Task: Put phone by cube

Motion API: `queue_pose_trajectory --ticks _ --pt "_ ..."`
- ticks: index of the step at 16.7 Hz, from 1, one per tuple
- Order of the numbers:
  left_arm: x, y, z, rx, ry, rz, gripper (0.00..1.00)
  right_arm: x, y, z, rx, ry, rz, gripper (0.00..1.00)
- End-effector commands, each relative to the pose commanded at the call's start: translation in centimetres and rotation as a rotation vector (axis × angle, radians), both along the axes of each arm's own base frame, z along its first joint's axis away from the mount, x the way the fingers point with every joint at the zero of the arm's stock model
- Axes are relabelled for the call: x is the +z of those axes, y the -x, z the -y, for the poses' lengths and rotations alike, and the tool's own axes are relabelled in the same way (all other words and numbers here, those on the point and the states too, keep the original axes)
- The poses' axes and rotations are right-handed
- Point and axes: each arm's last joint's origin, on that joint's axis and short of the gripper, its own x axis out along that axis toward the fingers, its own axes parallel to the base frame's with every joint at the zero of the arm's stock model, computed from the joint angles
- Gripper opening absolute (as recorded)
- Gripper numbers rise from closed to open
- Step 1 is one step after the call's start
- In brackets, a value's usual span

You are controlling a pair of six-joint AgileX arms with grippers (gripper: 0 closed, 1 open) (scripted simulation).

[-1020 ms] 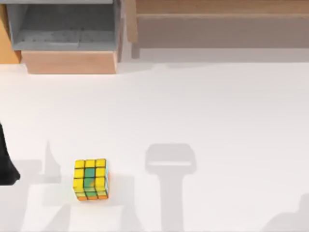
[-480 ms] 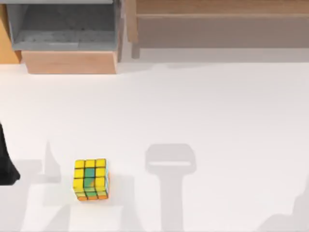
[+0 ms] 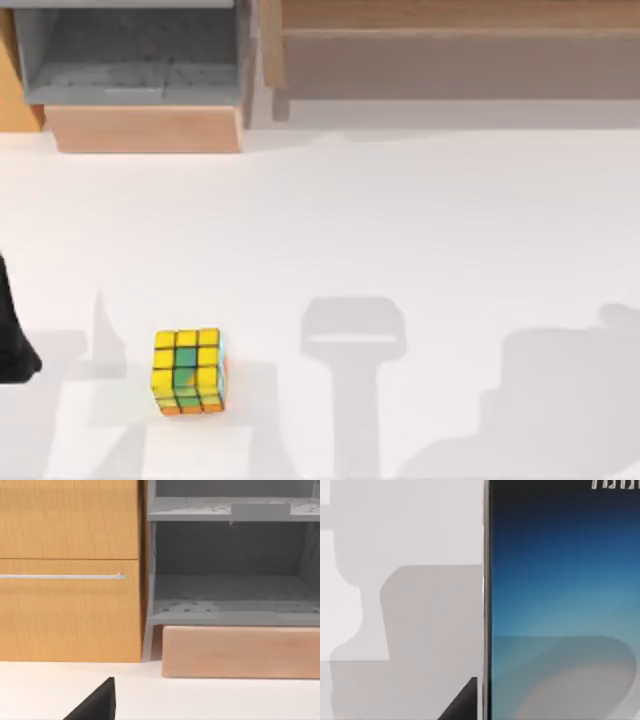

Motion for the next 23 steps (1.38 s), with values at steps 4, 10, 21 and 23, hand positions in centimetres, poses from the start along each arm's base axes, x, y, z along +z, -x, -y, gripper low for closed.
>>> queue_pose_trajectory --ticks 4,10,21,23 --pt "0.0 0.0 0.0 0.000 0.000 0.000 1.00 3.6 -2.3 -3.4 -0.007 -0.001 0.090 0.00" --pt "0.0 0.0 0.0 0.000 0.000 0.000 1.00 7.2 -5.0 -11.4 0.042 -0.059 0.141 0.00" --pt "0.0 0.0 0.0 0.000 0.000 0.000 1.00 4.9 -4.4 -30.4 0.317 -0.107 -0.041 0.00" --pt "0.0 0.0 0.0 0.000 0.000 0.000 1.00 3.6 -3.4 -33.3 0.375 -0.093 -0.088 0.00"
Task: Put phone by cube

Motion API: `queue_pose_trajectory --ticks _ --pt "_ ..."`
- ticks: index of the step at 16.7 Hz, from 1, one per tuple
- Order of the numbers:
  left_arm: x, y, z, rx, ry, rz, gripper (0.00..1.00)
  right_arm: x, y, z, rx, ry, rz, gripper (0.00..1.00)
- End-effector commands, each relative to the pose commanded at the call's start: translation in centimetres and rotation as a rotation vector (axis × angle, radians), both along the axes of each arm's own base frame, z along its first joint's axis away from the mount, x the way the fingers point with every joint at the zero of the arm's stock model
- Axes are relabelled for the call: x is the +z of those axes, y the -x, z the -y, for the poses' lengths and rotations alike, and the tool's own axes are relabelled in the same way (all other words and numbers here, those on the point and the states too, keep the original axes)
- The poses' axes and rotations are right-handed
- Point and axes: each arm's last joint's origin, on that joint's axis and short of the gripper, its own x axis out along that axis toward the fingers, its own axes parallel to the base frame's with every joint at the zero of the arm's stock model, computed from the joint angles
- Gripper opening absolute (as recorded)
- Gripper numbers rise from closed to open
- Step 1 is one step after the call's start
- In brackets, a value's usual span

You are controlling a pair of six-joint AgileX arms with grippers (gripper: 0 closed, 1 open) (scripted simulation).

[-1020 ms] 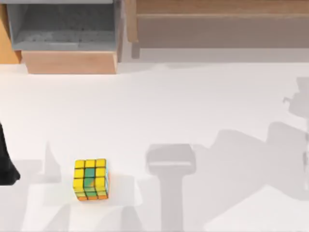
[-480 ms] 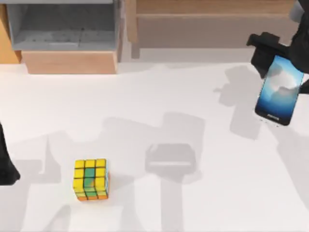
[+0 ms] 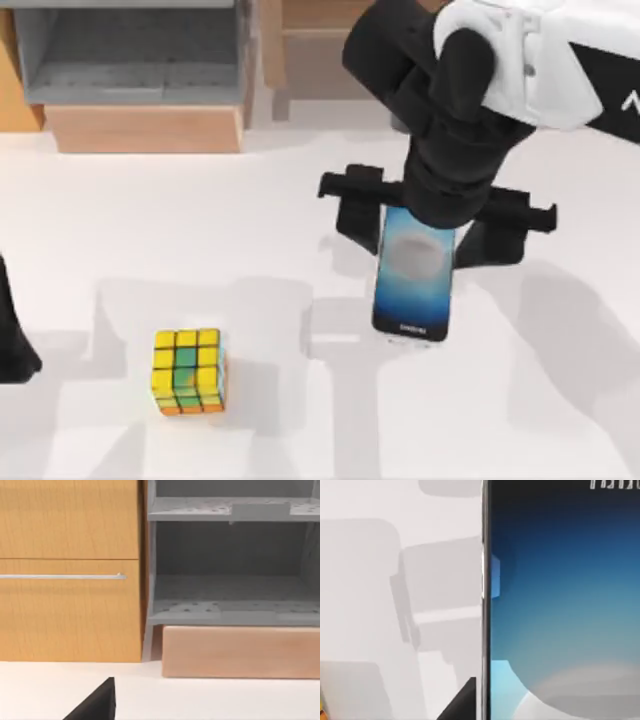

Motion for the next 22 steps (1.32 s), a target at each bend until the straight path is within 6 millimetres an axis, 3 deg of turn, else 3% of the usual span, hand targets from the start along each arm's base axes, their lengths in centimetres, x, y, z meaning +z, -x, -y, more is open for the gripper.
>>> queue_pose_trajectory --ticks 4,7,22 --pt "0.0 0.0 0.0 0.000 0.000 0.000 1.00 -2.7 2.1 -4.4 0.099 0.047 -0.071 0.00" --pt "0.0 0.0 0.0 0.000 0.000 0.000 1.00 -4.0 3.1 -6.0 0.141 0.072 -0.102 0.00" --pt "0.0 0.0 0.0 0.000 0.000 0.000 1.00 -4.9 4.4 -6.5 0.168 0.020 -0.110 0.00"
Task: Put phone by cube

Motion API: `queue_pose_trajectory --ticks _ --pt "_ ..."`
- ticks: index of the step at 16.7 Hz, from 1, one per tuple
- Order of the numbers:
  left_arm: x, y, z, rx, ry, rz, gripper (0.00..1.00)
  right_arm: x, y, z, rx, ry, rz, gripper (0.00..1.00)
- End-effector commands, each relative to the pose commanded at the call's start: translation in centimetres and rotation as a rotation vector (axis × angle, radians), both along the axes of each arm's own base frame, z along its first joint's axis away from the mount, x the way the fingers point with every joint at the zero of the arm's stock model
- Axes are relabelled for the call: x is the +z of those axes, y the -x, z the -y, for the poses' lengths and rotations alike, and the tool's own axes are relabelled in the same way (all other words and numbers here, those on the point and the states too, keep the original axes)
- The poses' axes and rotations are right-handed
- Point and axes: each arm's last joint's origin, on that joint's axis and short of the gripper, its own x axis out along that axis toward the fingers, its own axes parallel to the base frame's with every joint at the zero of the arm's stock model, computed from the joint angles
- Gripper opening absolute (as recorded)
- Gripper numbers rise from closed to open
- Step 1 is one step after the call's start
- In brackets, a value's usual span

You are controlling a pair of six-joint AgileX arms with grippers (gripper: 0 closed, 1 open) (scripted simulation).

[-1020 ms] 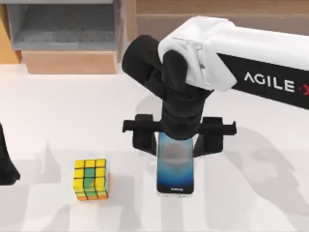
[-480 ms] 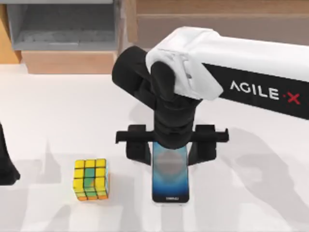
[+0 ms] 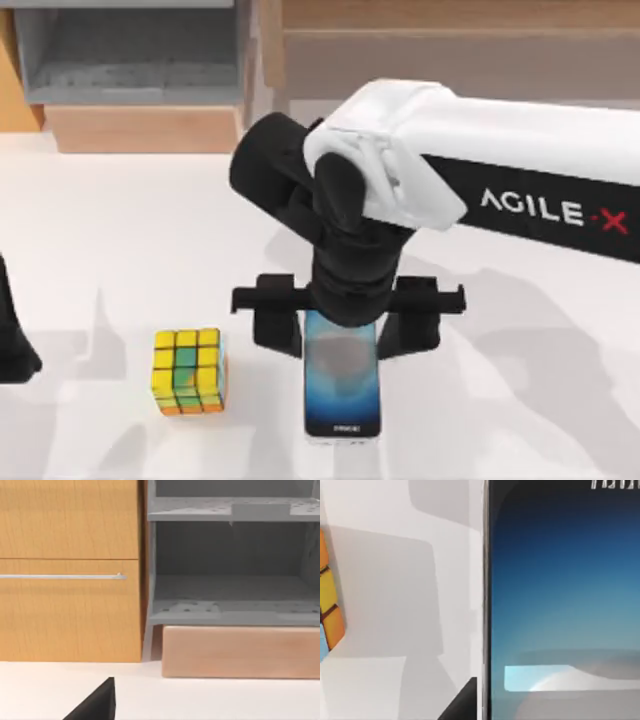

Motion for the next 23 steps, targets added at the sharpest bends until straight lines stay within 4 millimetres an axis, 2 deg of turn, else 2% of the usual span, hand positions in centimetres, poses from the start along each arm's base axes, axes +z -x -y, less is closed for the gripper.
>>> queue_pose_trajectory --ticks 8,13,19,23 --pt "0.0 0.0 0.0 0.000 0.000 0.000 1.00 -0.1 0.9 -0.2 0.024 -0.077 0.023 0.00" --pt "0.0 0.0 0.0 0.000 0.000 0.000 1.00 -1.8 -0.2 -0.5 0.006 -0.037 0.034 0.00" --pt "0.0 0.0 0.0 0.000 0.000 0.000 1.00 -4.9 -1.1 0.2 -0.016 0.056 0.008 0.00" --pt "0.0 0.0 0.0 0.000 0.000 0.000 1.00 -4.9 -1.1 0.2 -0.016 0.056 0.008 0.00"
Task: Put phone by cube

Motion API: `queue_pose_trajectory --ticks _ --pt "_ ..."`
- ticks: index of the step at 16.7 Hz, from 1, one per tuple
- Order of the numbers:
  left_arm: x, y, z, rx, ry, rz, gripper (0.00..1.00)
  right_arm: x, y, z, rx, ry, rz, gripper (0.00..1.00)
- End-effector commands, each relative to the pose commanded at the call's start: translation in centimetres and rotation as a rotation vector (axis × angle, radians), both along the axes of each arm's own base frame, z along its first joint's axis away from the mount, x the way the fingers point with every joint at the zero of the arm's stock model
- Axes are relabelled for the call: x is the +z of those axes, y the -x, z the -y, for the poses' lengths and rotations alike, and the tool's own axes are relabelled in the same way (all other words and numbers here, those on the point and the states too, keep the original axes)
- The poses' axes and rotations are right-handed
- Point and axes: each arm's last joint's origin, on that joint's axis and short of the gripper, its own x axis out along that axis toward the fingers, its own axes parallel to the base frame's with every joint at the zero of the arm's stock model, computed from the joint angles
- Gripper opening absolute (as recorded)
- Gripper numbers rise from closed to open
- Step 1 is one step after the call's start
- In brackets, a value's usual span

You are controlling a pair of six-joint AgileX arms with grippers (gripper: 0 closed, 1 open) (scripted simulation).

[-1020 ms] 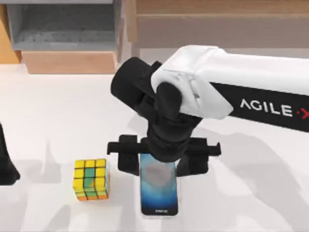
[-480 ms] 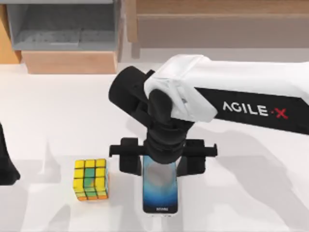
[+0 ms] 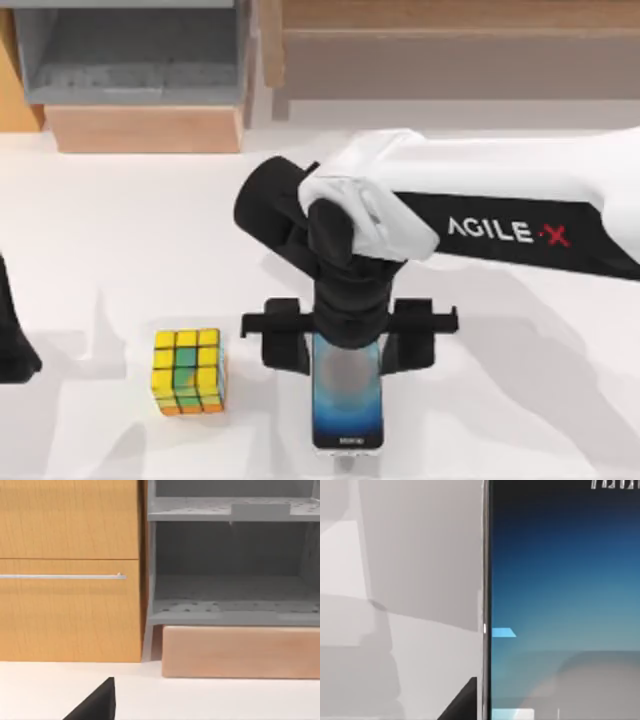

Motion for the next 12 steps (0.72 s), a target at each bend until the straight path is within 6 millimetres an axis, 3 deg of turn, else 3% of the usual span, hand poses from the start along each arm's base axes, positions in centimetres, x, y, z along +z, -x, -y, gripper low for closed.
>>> queue_pose_trajectory --ticks 12 --pt "0.00 0.00 0.00 0.000 0.000 0.000 1.00 0.00 0.00 0.00 0.000 0.000 0.000 0.90"
